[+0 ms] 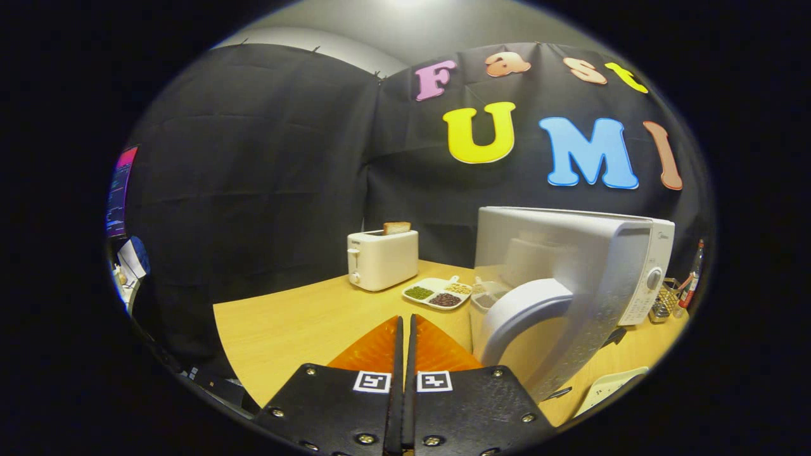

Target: Open the microwave, put the food inside, and close the microwave door.

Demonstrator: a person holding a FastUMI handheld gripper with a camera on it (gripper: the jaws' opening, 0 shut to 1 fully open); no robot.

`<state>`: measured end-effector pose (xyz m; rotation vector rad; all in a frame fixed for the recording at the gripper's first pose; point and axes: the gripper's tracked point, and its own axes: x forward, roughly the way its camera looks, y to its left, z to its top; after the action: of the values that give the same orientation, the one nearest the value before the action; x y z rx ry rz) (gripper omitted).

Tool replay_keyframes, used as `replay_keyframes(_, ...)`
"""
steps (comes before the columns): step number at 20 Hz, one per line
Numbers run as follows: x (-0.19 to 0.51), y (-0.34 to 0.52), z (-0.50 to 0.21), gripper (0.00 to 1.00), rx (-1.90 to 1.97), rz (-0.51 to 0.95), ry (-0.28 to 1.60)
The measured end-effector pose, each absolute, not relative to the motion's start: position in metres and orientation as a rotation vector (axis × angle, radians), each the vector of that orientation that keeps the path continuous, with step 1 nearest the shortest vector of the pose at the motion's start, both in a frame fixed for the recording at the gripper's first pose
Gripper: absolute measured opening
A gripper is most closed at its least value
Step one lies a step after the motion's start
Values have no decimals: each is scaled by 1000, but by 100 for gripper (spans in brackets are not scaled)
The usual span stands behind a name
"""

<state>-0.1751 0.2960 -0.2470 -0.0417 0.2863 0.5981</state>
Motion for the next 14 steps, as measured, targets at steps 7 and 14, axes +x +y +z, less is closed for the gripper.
replay_keyframes(7, -126, 221, -247, 1, -49, 424, 267)
replay_keyframes(14, -77, 148, -237, 1, -15, 251, 255)
